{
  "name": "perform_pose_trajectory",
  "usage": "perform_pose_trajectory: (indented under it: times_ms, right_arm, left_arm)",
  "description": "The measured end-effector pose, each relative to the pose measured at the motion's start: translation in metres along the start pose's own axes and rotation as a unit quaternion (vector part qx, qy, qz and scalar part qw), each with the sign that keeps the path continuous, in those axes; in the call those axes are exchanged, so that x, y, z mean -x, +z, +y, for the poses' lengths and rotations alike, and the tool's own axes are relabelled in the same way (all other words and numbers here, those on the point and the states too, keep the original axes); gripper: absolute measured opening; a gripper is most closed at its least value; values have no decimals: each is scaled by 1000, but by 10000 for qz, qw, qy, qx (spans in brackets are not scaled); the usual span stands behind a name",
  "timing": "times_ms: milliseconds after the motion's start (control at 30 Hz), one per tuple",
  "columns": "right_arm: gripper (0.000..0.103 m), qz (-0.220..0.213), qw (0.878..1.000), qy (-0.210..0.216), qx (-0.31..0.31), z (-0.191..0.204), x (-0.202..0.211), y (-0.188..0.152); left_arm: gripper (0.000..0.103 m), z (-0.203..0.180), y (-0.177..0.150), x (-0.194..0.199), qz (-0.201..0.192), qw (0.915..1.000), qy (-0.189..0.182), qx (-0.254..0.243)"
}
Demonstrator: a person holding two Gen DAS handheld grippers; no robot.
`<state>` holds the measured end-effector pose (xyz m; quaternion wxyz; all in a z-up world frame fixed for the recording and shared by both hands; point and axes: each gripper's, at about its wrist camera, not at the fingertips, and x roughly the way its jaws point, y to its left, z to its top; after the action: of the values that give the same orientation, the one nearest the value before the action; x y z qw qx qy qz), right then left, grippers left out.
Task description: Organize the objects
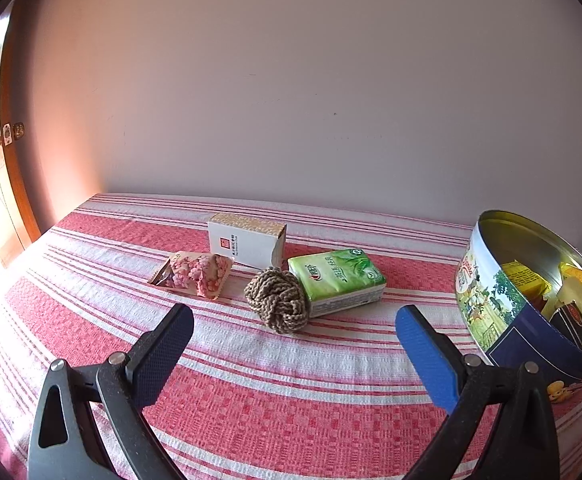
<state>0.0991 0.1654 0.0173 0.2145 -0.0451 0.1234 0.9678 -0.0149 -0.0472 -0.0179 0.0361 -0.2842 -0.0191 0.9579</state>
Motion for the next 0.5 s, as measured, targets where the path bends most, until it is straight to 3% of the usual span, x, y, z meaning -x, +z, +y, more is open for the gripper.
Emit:
perform_pose_trajectory:
  times_ms: [300, 500]
  right_arm:
    - [103, 341, 9978, 443, 350, 54, -7, -16]
    - [103, 840, 9912, 820, 615, 88, -25, -27]
  left_arm:
    - [102, 57, 11, -14, 163, 9977, 653, 14]
    - [102, 93, 16, -31, 492, 9948, 884, 140]
